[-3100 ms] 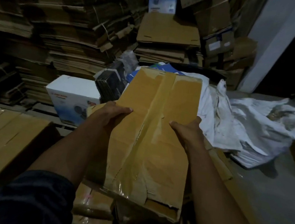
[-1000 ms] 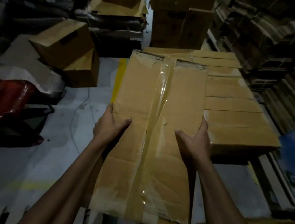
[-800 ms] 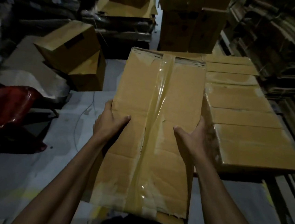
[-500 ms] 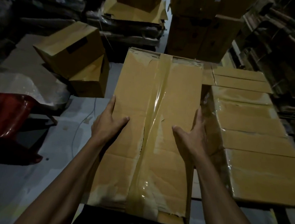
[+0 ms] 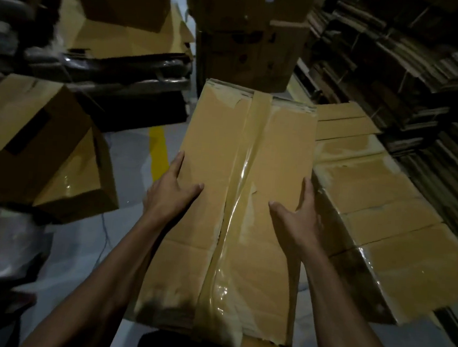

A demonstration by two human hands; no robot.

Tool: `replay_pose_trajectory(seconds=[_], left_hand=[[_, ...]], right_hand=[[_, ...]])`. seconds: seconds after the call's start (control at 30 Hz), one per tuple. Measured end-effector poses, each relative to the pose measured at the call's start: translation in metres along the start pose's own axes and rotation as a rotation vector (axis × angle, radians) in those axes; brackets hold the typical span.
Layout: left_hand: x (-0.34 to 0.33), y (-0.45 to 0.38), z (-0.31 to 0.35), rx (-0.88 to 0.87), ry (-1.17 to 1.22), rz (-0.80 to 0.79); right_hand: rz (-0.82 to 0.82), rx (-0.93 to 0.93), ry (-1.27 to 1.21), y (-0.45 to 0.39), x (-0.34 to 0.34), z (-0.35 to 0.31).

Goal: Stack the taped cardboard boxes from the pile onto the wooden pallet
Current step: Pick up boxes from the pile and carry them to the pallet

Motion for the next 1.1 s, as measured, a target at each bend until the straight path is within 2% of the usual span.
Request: replay_pose_trajectory(seconds=[0.17,0.27,0.53,0.8,1.1], left_hand=[[-0.009,-0.088,0.034,-0.082,-0.065,-0.084],[-0.033,-0.14,0.05,-0.154,-0.076,-0.179],[-0.109,-0.281,0.081,-0.195,-0.201,-0.352],[-0.173,-0.365,0.106,-0.186,-0.183,-0.516],[-0.238,-0.442,0.084,-0.205,-0.273,-0.73]], right_hand=[[0.092,-0.104,-0.067,-0.036,0.003,-0.021],[0.122,-0.183,-0.095,-0.064,0.0,-0.021],[0.16,-0.361,-0.159,-0.17,-0.001,-0.024],[0.244,-0.499,-0.162,-0.23,0.013,-0.03],[0.318,-0.728,-0.198,-0.262,-0.032,-0.03]])
Point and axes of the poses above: each hand's wrist, its own y-axis away from the middle knuckle, its own x-axis out of the back of the hand, z = x × y, the point moved 9 cm from there along -y, towards the middle knuckle, and after that the axes turned 13 degrees about y, right-handed, at the moved point
